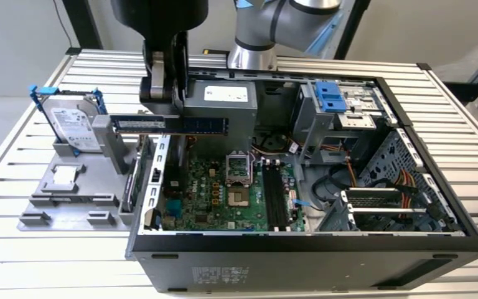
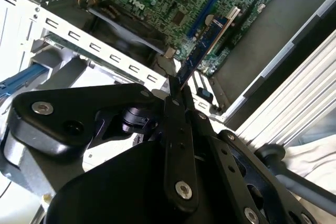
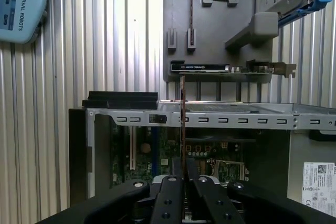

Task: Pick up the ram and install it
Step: 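Pick up the ram and move it above insertion slot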

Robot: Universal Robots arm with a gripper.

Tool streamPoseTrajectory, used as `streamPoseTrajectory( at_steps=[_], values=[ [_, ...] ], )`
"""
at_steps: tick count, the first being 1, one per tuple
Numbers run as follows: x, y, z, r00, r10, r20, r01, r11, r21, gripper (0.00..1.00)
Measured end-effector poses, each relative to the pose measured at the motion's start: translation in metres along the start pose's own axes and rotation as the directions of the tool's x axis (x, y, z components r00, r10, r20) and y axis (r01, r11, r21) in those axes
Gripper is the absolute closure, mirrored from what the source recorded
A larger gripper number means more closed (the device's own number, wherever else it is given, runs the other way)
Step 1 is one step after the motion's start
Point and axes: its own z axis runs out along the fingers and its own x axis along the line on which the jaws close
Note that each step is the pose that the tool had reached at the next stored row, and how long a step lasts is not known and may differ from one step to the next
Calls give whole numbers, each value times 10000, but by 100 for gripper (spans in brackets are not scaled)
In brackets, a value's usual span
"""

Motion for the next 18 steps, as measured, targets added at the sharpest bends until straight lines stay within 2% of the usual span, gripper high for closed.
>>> streamPoseTrajectory(
  at_steps=[18],
  values=[
    [-1, -121, -1, 10000, 0, 1, 0, 10000, 1, 100]
  ],
)
